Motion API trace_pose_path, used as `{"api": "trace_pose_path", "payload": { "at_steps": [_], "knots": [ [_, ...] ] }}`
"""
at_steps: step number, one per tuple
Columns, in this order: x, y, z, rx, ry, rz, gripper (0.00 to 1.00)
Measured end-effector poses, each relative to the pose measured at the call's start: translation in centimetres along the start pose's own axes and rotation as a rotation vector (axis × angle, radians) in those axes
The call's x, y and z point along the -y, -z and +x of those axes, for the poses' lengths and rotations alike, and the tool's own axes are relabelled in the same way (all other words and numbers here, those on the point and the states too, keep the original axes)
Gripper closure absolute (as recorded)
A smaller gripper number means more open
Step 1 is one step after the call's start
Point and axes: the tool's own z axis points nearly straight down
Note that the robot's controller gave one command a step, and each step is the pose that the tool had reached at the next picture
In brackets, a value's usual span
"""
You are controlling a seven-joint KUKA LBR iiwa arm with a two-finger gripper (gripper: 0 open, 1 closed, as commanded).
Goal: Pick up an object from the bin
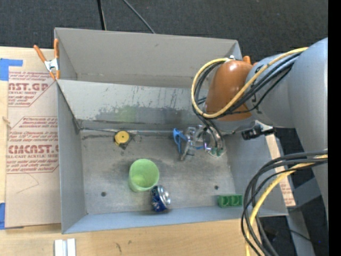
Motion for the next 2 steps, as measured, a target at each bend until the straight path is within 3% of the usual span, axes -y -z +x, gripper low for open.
{"api": "trace_pose_path", "payload": {
  "at_steps": [1,2],
  "knots": [
    [-1.9,0.0,0.3,-0.001,-0.015,0.0,1.0],
    [-2.4,0.0,1.8,-0.001,-0.048,0.0,1.0]
  ]
}}
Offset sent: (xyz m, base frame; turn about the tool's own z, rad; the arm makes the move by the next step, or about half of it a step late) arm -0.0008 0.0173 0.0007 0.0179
